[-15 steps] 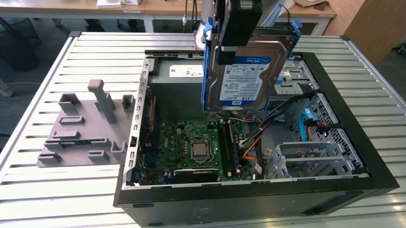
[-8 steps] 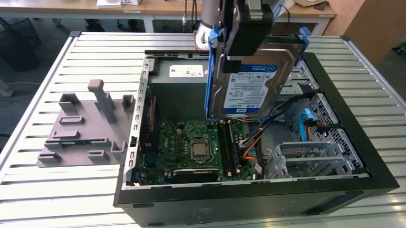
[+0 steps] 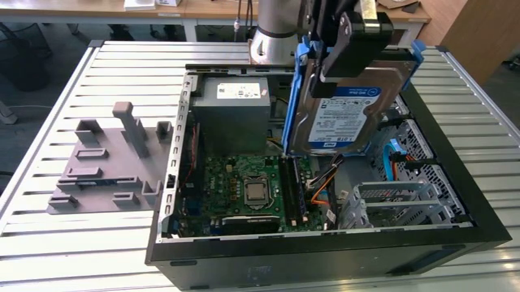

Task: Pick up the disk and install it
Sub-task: 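Insert the disk into the insertion slot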

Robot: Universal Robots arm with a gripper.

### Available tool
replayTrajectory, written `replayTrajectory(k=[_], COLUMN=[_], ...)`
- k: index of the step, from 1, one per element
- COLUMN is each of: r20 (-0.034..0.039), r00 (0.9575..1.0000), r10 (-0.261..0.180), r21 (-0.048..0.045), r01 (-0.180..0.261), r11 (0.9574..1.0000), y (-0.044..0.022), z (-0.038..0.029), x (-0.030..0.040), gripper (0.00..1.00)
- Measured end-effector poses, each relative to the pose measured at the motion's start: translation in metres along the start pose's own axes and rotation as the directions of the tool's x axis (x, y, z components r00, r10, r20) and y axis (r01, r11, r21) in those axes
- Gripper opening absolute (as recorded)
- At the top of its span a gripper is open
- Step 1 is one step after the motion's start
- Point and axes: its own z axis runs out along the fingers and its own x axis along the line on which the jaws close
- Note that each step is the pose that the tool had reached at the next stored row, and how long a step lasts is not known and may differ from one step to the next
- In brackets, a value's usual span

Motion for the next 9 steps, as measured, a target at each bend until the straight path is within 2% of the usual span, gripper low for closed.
replayTrajectory(k=[3,9], r20=[0.0,-0.0002], r00=[1.0,1.0], r10=[0.0,0.0], r21=[0.0,0.0], r01=[0.0,0.0], r11=[1.0,1.0], y=[-0.0016,-0.0037], z=[0.0009,0.0043], x=[0.0054,0.0223], gripper=[0.37,0.37])
